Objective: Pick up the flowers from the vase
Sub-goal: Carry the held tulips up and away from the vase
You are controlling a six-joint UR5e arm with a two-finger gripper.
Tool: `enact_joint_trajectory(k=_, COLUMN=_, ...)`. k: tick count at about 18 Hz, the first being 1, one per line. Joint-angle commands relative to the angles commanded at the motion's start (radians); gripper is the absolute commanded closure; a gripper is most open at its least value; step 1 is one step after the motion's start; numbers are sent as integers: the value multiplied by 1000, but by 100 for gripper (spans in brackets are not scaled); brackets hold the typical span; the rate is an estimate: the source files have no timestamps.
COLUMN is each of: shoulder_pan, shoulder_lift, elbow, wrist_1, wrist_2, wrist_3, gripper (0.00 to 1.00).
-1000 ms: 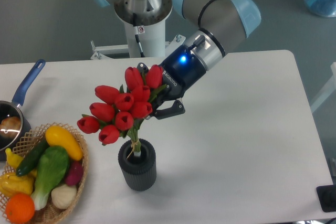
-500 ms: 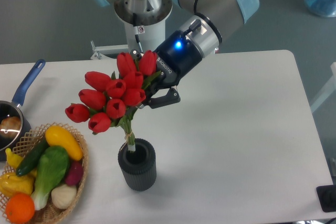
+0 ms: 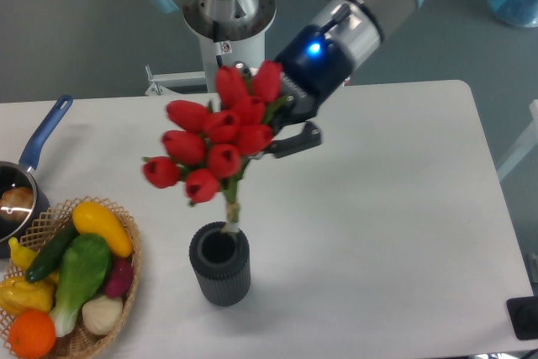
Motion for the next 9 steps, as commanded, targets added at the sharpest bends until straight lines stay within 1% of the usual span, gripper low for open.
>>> enact_joint_trajectory(k=1, shoulder_pan=29, shoulder_lift=2, elbow=8, wrist_1=0, wrist_2=35, wrist_3=0, gripper=73)
enact_joint_trajectory(k=2, shoulder_pan=49, shoulder_lift=2, elbow=17, wrist_1=0, wrist_2=63, wrist_3=0, gripper=76)
enact_joint_trajectory(k=4, shoulder_pan=94, shoulder_lift=2, elbow=28, wrist_1=-2, wrist_2=120, wrist_3=3, gripper=76)
enact_joint_trajectory(k=6, shoulder_pan=112, shoulder_lift=3, elbow=28, wrist_1=0, wrist_2=175, wrist_3=8, gripper=76)
enact_joint_trajectory(k=9, shoulder_pan=137, shoulder_lift=8, elbow=28, wrist_1=0, wrist_2=329, wrist_3=26, gripper=76)
